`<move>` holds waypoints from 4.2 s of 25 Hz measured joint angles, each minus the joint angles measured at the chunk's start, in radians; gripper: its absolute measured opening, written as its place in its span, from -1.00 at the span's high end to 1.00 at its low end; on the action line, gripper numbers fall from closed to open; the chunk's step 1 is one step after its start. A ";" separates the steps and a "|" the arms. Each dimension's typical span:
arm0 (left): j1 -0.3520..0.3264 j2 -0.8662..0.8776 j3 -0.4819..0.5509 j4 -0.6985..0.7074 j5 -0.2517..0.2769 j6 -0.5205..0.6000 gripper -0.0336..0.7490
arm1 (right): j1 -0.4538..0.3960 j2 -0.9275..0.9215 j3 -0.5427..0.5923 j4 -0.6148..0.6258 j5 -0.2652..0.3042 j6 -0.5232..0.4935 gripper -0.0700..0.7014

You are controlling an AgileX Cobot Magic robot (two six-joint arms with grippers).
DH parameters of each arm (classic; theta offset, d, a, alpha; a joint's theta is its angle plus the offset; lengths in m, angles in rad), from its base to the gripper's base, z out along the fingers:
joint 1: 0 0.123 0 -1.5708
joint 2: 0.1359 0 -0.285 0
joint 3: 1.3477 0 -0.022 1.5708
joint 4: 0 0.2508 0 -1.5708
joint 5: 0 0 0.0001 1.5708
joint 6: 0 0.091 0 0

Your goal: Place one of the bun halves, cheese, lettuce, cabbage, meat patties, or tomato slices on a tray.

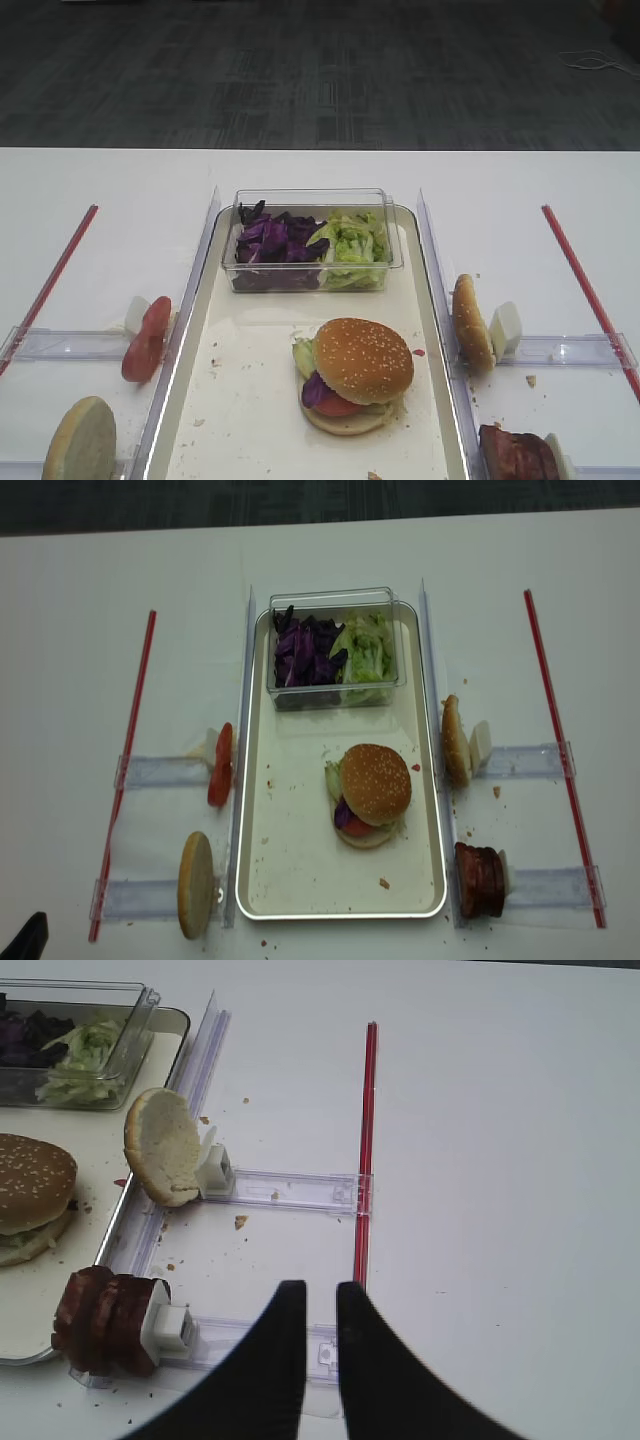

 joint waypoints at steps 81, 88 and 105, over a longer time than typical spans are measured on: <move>0.000 0.000 0.000 0.000 0.000 0.000 -0.26 | 0.000 0.000 0.000 0.000 0.000 0.011 -0.97; 0.000 0.000 0.000 0.000 0.000 0.000 -0.26 | 0.000 0.000 0.000 0.000 0.000 0.011 -0.97; 0.000 0.000 0.000 0.000 0.000 0.000 -0.26 | 0.000 0.000 0.000 0.000 0.000 0.011 -0.97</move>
